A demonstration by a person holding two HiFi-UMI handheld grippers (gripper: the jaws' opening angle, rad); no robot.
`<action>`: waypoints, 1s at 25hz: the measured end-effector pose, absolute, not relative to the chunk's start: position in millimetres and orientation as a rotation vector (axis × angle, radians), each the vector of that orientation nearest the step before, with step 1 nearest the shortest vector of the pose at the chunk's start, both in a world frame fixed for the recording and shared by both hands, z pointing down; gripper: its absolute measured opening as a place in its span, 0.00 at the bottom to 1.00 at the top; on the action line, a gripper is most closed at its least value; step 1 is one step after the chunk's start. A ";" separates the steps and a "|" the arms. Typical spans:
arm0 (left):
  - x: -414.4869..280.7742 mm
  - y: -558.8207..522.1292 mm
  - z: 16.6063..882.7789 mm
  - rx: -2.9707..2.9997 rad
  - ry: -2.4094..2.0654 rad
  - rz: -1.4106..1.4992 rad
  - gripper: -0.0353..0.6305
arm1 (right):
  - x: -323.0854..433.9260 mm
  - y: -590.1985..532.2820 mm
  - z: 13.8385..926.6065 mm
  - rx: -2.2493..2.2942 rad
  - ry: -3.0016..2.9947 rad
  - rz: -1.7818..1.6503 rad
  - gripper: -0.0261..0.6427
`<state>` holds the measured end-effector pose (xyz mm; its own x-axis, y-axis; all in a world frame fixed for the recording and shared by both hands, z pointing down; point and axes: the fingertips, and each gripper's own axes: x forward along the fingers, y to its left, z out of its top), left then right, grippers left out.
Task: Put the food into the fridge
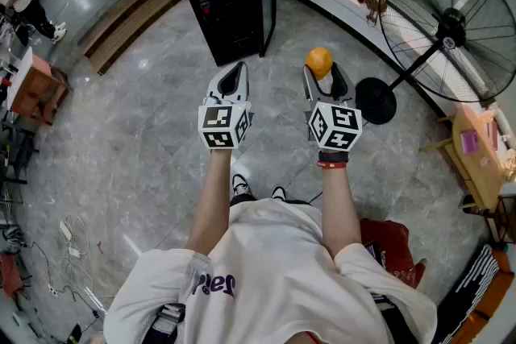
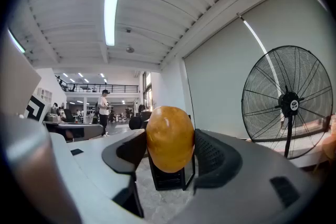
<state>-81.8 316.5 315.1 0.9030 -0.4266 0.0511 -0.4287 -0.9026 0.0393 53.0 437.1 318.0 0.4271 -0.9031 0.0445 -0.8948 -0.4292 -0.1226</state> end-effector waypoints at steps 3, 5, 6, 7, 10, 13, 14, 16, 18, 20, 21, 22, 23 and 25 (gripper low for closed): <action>-82.7 326.2 317.8 3.017 -0.685 0.066 0.08 | 54.2 446.1 321.3 -2.587 1.633 -0.169 0.49; -83.2 330.3 320.3 3.016 -0.690 0.070 0.08 | 55.5 450.4 324.0 -2.590 1.632 -0.174 0.49; -83.3 331.8 321.7 3.014 -0.693 0.073 0.08 | 56.3 451.8 325.5 -2.590 1.634 -0.175 0.49; -83.3 333.5 322.8 3.009 -0.695 0.074 0.08 | 57.4 453.1 326.9 -2.587 1.635 -0.178 0.49; -81.9 340.0 323.6 3.006 -0.697 0.070 0.08 | 61.7 456.4 330.4 -2.578 1.641 -0.183 0.49; -81.2 344.6 321.8 3.011 -0.709 0.055 0.08 | 63.5 456.8 331.3 -2.562 1.657 -0.181 0.49; -81.1 345.3 320.6 3.012 -0.716 0.049 0.08 | 63.7 455.8 331.0 -2.552 1.665 -0.180 0.49; -81.1 345.6 318.2 3.013 -0.731 0.041 0.08 | 63.6 452.0 330.1 -2.524 1.686 -0.180 0.49; -82.7 345.3 318.9 3.012 -0.751 0.047 0.08 | 61.7 447.9 332.0 -2.503 1.710 -0.190 0.49; -85.0 342.6 321.2 3.006 -0.775 0.054 0.08 | 59.5 442.4 335.2 -2.491 1.733 -0.201 0.49; -85.8 339.8 322.3 3.002 -0.788 0.055 0.08 | 58.8 438.5 336.1 -2.483 1.745 -0.205 0.49; -86.4 336.4 323.3 2.997 -0.800 0.056 0.08 | 58.5 434.0 336.7 -2.476 1.754 -0.208 0.49; -86.9 332.5 324.4 2.992 -0.810 0.059 0.08 | 58.5 428.9 337.3 -2.469 1.762 -0.211 0.49; -87.9 324.5 326.8 2.988 -0.824 0.063 0.08 | 58.6 417.3 338.8 -2.457 1.774 -0.220 0.49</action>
<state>-87.9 324.5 326.8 0.8579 -0.5113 0.0505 -0.5130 -0.8579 0.0294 58.6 417.3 338.8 0.3096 -0.9492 0.0561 -0.9343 -0.3146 -0.1678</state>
